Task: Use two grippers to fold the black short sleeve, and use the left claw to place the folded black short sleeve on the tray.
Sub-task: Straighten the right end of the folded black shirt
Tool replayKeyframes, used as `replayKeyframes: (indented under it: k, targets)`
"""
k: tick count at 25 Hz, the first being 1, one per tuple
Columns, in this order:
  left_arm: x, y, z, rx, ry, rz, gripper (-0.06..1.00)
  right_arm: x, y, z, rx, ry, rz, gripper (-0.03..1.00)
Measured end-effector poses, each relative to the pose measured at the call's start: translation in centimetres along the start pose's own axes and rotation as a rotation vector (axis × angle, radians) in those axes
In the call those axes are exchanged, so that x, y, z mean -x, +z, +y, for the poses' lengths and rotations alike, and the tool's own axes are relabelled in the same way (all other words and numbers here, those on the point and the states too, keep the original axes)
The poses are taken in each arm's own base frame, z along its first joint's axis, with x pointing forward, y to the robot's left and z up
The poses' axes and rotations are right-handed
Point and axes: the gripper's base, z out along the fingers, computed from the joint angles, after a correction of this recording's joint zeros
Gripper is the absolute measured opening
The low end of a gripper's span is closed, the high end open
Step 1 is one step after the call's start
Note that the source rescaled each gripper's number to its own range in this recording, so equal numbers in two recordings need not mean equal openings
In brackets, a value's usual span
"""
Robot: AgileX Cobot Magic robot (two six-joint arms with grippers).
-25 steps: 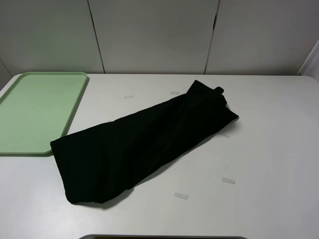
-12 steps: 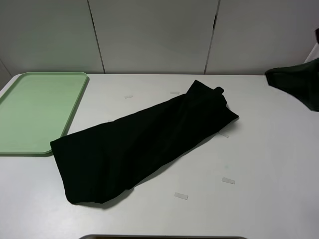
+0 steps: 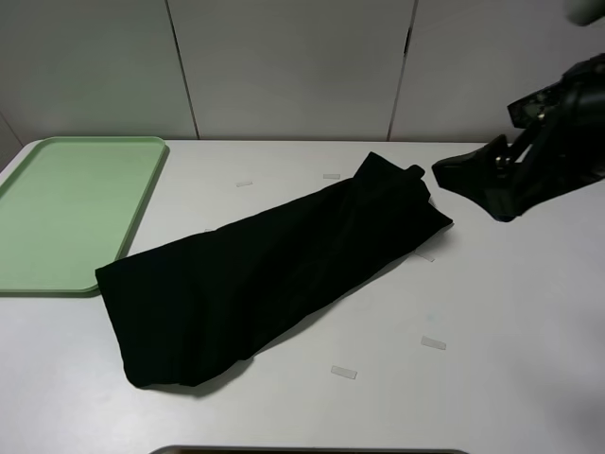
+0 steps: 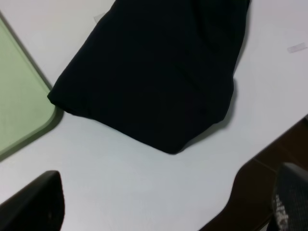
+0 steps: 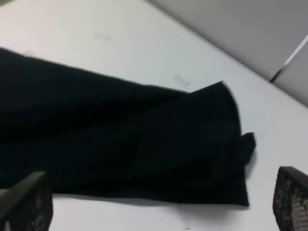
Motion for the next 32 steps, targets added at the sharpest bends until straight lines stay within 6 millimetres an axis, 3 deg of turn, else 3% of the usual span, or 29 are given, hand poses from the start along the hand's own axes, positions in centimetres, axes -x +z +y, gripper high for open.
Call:
replayKeyframes:
  k: [2,11,16,22,32]
  targets:
    - [0.0,0.0,0.0,0.0,0.0,0.0,0.84,0.8,2.2,-0.2,0.014,-0.002,0.043,1.0]
    - [0.0,0.0,0.0,0.0,0.0,0.0,0.84,4.0,15.8,-0.9,0.066,-0.043,0.223,1.0]
    - [0.0,0.0,0.0,0.005,0.002,0.0,0.84,3.4,21.0,-1.9,0.053,-0.075,0.282,1.0]
    - [0.1,0.0,0.8,0.085,0.033,-0.006,0.84,0.8,23.8,-4.2,0.009,-0.122,0.353,1.0]
    - [0.1,0.0,0.8,0.091,0.035,-0.013,0.84,-3.6,25.4,-8.6,-0.114,-0.017,0.48,1.0]
